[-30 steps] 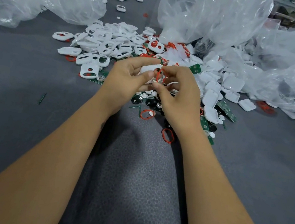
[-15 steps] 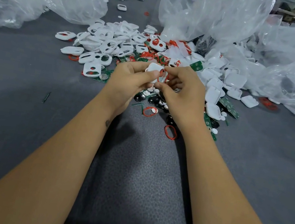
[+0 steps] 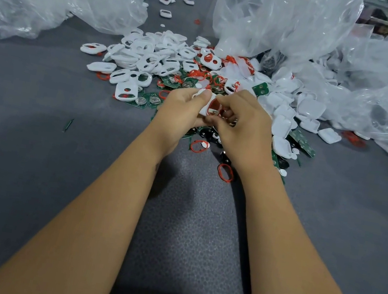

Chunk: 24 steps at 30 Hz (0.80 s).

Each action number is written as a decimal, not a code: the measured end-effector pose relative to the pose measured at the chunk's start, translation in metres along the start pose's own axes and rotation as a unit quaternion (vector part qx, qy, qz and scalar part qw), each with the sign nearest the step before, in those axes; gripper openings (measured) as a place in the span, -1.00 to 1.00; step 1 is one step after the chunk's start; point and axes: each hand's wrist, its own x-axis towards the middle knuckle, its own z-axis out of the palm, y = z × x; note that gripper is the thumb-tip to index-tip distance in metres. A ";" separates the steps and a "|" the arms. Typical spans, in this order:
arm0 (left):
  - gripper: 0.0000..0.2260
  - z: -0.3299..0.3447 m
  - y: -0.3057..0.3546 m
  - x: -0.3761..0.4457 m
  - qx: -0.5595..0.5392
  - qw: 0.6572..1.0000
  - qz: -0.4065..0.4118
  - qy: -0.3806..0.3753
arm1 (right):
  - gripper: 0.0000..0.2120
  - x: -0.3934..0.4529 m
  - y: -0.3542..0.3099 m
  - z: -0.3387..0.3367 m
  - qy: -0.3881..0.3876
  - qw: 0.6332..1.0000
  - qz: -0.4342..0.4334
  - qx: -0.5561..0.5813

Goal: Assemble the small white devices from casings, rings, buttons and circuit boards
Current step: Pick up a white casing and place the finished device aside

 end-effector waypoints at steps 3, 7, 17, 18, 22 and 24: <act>-0.90 -0.001 0.007 0.000 -0.133 0.990 -0.055 -0.011 | -0.79 0.000 0.002 -0.001 0.011 1.000 0.009 0.009; -0.83 -0.008 0.009 -0.001 -0.162 0.983 -0.080 -0.042 | -0.81 0.000 0.000 -0.003 0.015 0.998 0.021 0.053; -0.87 -0.009 0.011 -0.005 -0.142 0.987 -0.055 -0.046 | -0.69 0.000 -0.016 -0.006 0.002 0.968 0.135 0.210; -0.88 -0.009 0.011 -0.006 -0.149 0.986 -0.052 -0.050 | -0.68 0.000 -0.017 -0.006 0.002 0.965 0.139 0.223; -0.90 -0.009 0.010 -0.006 -0.155 0.985 -0.043 -0.064 | -0.66 -0.001 -0.020 -0.004 -0.013 0.951 0.163 0.261; -0.91 -0.009 0.009 -0.006 -0.164 0.984 -0.041 -0.059 | -0.69 -0.001 -0.018 -0.004 -0.027 0.938 0.174 0.299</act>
